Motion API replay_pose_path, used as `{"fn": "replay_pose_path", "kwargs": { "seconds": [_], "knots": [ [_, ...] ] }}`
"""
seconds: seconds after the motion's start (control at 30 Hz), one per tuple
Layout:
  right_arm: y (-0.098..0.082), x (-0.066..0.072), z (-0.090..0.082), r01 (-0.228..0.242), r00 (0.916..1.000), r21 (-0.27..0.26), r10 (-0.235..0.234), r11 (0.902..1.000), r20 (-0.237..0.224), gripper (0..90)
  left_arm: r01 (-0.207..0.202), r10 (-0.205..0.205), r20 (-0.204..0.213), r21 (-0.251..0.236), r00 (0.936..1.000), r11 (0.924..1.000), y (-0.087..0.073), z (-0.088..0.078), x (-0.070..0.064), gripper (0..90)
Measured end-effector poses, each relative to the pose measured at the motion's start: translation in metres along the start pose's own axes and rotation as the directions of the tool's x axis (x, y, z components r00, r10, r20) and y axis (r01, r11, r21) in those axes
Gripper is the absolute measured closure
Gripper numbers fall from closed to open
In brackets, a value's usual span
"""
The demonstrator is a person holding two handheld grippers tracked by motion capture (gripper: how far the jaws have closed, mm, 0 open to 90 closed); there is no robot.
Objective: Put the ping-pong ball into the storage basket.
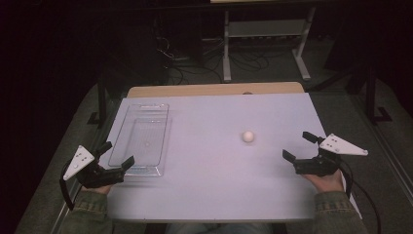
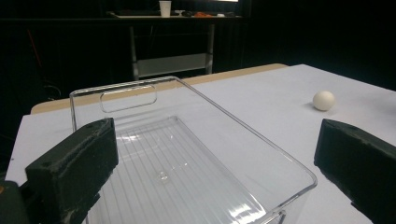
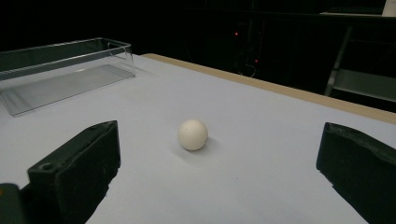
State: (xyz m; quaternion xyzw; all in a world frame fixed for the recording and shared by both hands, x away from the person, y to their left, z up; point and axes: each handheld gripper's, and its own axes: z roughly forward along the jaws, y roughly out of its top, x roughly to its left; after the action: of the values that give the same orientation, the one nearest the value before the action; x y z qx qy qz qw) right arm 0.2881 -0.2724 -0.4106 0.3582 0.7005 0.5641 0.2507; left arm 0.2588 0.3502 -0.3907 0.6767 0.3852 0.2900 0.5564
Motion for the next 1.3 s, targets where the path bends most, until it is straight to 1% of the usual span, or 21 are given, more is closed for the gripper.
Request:
{"fn": "replay_pose_path", "kwargs": {
  "seconds": [0.07,0.13,0.23,0.3,0.33,0.47,0.7,0.73,0.87,0.97,1.07,1.13,1.3],
  "knots": [
    [0.000,0.000,-0.001,0.000,1.0000,-0.003,0.000,1.0000,0.004,0.0,0.018,-0.018,-0.011,0.008,0.9998,0.9998,-0.001,0.000,0.000,0.0],
    [0.000,0.000,-0.001,0.003,1.0000,-0.004,-0.003,1.0000,0.004,0.0,0.018,-0.018,-0.013,0.012,0.9997,0.9998,-0.001,-0.001,-0.001,0.0],
    [0.000,0.000,-0.003,-0.009,1.0000,-0.010,0.009,0.9999,0.002,0.0,0.002,-0.001,-0.015,0.022,0.9999,0.9998,0.000,-0.001,-0.004,0.0],
    [0.000,0.000,-0.002,-0.007,1.0000,-0.008,0.007,0.9999,0.000,0.0,-0.002,0.003,-0.016,0.024,0.9999,0.9997,0.001,-0.001,-0.005,0.0],
    [0.000,0.000,-0.002,-0.009,1.0000,-0.005,0.009,0.9999,-0.001,0.0,-0.015,0.015,-0.014,0.036,0.9998,0.9992,0.002,0.000,-0.007,0.0],
    [0.000,0.000,-0.003,-0.016,0.9999,-0.004,0.016,0.9999,-0.002,0.0,-0.021,0.022,-0.018,0.043,0.9996,0.9989,0.002,0.001,-0.009,0.0],
    [0.000,0.000,-0.003,-0.019,0.9998,0.000,0.019,0.9998,-0.004,0.0,-0.027,0.028,-0.005,0.048,0.9996,0.9985,0.005,0.002,-0.010,0.0],
    [0.000,0.000,-0.003,-0.018,0.9998,0.003,0.018,0.9998,-0.004,0.0,-0.033,0.033,0.001,0.054,0.9994,0.9980,0.007,0.002,-0.011,0.0],
    [0.000,0.000,-0.003,-0.018,0.9998,0.005,0.018,0.9998,-0.002,0.0,-0.037,0.036,0.010,0.061,0.9993,0.9974,0.008,0.004,-0.012,0.0],
    [0.000,-0.001,-0.004,-0.023,0.9997,0.000,0.023,0.9997,0.005,0.0,-0.051,0.050,0.022,0.077,0.9985,0.9957,0.010,0.008,-0.015,0.0],
    [0.000,-0.002,-0.005,-0.027,0.9996,-0.001,0.027,0.9996,0.010,0.0,-0.063,0.061,0.032,0.082,0.9976,0.9946,0.013,0.010,-0.017,0.0],
    [0.000,-0.002,-0.005,-0.026,0.9996,-0.002,0.026,0.9997,0.011,0.0,-0.061,0.059,0.036,0.080,0.9976,0.9949,0.015,0.011,-0.018,0.0],
    [0.000,-0.001,-0.005,-0.023,0.9997,0.001,0.023,0.9997,0.008,0.0,-0.075,0.071,0.049,0.080,0.9963,0.9940,0.023,0.014,-0.019,0.0]
  ]
}}
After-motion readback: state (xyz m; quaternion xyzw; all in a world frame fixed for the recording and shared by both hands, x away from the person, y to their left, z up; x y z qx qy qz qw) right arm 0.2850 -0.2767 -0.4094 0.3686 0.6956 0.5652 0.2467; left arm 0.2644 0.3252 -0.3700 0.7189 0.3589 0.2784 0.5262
